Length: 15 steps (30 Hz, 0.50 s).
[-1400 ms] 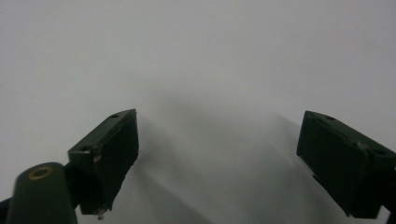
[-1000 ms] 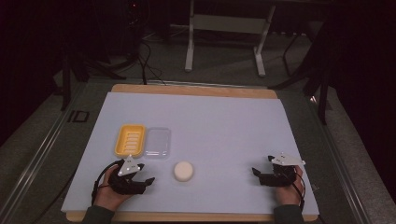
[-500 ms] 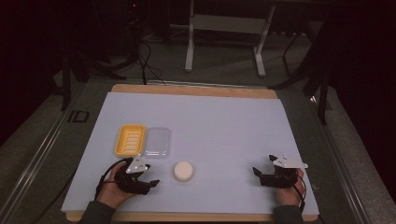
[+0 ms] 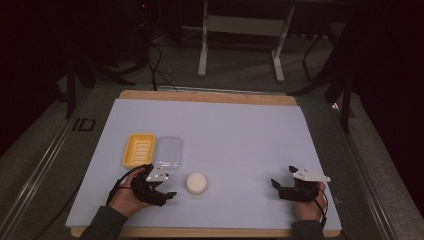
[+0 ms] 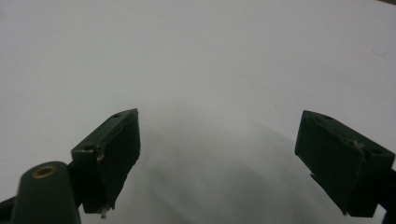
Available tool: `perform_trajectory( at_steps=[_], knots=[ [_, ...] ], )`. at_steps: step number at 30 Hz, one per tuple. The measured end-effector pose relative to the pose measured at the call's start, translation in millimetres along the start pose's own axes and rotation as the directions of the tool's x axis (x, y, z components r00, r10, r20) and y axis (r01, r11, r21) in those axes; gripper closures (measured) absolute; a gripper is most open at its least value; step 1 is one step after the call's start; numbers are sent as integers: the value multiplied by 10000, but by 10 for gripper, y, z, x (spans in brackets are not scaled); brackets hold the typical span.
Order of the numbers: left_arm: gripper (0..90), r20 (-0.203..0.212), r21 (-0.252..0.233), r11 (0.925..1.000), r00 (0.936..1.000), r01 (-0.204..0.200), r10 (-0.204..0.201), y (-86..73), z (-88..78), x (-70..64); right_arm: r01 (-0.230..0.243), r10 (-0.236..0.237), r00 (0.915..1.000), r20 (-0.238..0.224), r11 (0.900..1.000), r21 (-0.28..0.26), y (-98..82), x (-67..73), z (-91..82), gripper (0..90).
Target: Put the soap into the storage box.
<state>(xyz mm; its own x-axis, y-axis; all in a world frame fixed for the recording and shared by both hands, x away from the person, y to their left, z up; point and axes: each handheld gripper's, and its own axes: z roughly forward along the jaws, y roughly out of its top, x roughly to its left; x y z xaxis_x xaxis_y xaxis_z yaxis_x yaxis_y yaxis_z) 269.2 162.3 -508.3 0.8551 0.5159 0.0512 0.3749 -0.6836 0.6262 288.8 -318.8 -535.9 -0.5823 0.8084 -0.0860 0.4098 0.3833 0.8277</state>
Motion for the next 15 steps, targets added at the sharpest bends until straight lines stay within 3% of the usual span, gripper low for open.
perform_trajectory(
  at_steps=[7, 15],
  knots=[
    [271, 359, 304, 9992, 9990, -265, 254, 96, 19, 8, -2, 2, 10000, 2, 10000, -43, -2, 0, -4, 142],
    [217, 525, 962, 9916, 9952, -868, 820, 232, 97, -15, -43, 43, 10000, -29, 10000, -75, -3, 0, -9, 142]
  ],
)
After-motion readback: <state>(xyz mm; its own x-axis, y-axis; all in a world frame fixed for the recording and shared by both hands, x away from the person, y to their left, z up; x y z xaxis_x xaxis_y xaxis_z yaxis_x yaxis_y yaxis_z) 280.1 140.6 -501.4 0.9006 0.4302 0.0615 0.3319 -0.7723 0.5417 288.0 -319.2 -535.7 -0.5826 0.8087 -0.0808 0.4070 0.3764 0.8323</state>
